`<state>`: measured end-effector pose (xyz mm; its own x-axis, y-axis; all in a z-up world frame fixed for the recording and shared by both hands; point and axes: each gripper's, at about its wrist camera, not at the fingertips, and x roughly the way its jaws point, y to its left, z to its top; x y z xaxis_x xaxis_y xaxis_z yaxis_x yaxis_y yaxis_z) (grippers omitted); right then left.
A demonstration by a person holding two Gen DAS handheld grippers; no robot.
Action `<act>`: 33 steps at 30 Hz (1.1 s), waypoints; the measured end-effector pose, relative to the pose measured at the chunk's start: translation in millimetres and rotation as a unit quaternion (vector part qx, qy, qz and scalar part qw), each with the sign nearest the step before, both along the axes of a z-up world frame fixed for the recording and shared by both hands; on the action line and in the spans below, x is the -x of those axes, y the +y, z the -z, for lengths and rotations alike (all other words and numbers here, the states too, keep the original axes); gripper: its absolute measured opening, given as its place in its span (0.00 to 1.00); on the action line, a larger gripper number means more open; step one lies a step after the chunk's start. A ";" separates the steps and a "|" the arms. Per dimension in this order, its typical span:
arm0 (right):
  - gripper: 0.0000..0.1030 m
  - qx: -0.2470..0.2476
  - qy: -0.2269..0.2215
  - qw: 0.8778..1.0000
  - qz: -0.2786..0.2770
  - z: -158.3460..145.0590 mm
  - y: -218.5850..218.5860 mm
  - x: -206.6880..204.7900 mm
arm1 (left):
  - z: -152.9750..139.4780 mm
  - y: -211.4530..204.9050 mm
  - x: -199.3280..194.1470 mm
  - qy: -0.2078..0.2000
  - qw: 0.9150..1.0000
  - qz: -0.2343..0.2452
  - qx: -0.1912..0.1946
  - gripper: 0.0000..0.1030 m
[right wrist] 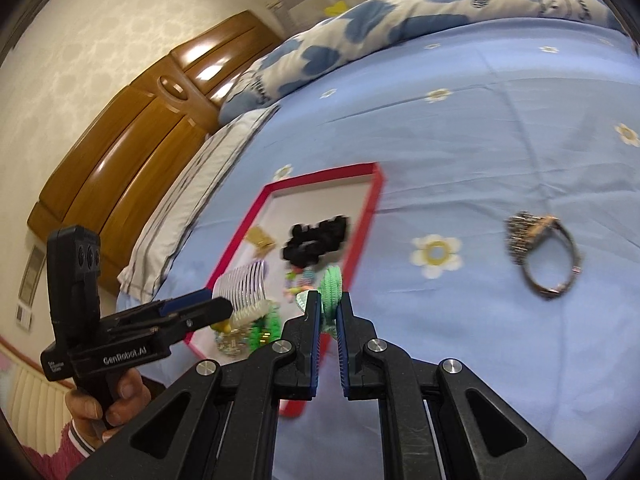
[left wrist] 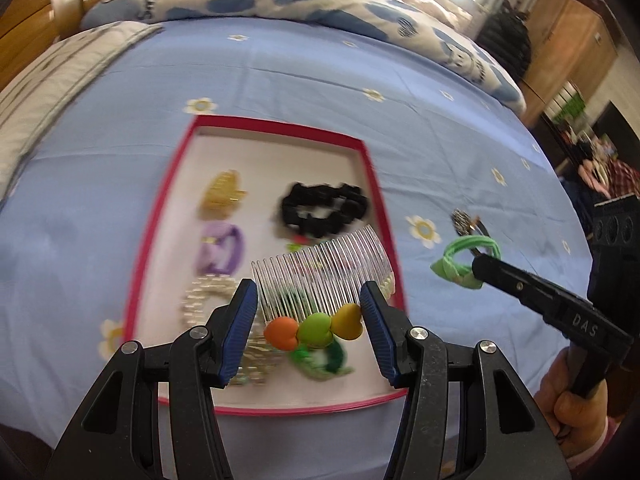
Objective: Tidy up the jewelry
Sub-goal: 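Carry the comb and green hair tie into the red tray with both tools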
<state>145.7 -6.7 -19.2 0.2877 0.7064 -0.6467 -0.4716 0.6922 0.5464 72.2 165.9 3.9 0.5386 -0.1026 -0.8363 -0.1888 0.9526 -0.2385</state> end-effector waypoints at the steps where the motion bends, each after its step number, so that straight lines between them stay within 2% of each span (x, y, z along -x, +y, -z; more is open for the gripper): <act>1: 0.07 0.000 -0.001 1.000 -0.007 -0.6 7.1 1.0 | 0.2 6.1 2.0 0.000 1.000 -0.006 -0.001 0.51; 9: 0.07 0.004 0.005 0.999 -0.052 6.6 55.2 5.8 | 12.1 35.2 9.5 0.012 0.999 -0.033 -0.010 0.51; 17: 0.07 0.032 0.030 0.996 -0.079 36.3 87.0 5.4 | 32.4 44.6 9.4 0.038 0.998 -0.048 -0.013 0.51; 24: 0.08 0.048 0.034 0.994 -0.089 44.8 95.3 0.9 | 47.6 50.4 8.7 0.055 0.997 -0.050 -0.007 0.51; 33: 0.12 0.055 0.041 0.994 -0.089 49.8 96.4 -0.7 | 49.6 52.1 5.8 0.062 0.997 -0.049 -0.004 0.52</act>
<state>146.4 89.7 -69.0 0.1067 0.6656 -0.7386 -0.5493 0.6587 0.5142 66.4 218.0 -45.7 0.4383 -0.0481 -0.8975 -0.3093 0.9295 -0.2009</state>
